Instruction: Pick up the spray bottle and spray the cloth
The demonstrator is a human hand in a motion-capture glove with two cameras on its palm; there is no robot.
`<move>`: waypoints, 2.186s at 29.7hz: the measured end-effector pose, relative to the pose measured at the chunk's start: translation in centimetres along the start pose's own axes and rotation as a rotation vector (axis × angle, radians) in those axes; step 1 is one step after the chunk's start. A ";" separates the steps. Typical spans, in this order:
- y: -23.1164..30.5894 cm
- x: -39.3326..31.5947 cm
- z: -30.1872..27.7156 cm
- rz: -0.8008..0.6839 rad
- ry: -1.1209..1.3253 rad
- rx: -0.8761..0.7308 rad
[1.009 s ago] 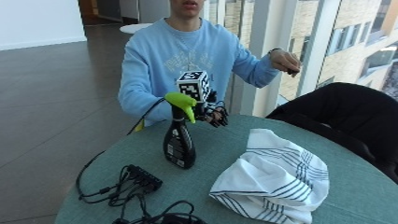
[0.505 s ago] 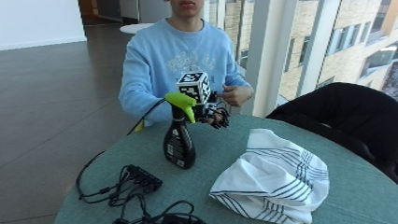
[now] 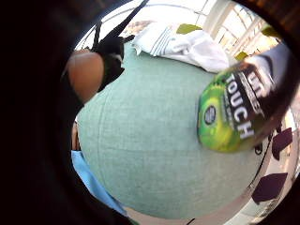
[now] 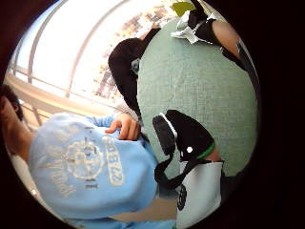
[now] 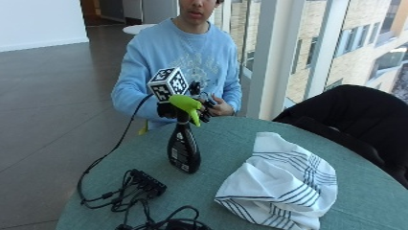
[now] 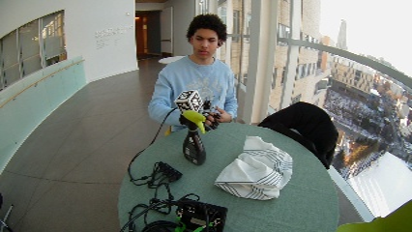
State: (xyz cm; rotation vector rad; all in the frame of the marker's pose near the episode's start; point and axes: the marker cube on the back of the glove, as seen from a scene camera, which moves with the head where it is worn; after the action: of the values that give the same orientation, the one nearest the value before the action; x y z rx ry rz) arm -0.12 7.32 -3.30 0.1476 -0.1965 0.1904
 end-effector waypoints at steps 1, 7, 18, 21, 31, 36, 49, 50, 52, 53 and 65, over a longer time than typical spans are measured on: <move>0.7 0.5 -0.5 0.020 -0.008 0.018; 4.0 5.4 -3.1 0.173 -0.054 0.113; 5.6 12.5 -4.7 0.412 -0.158 0.224; 4.6 13.3 -4.3 0.430 -0.236 0.245; 0.3 15.2 -3.1 0.429 -0.587 0.289; -2.3 16.0 -2.3 0.424 -0.685 0.301; -5.4 16.6 -2.0 0.450 -0.682 0.316; -5.4 16.7 -2.0 0.450 -0.671 0.329; -5.4 16.7 -2.0 0.445 -0.654 0.348; -5.4 16.7 -2.1 0.444 -0.647 0.354; -7.7 16.2 -5.0 0.529 -0.506 0.250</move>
State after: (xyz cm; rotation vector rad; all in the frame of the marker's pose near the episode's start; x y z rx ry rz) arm 17.90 3.46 -5.79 0.3918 -0.7186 0.7066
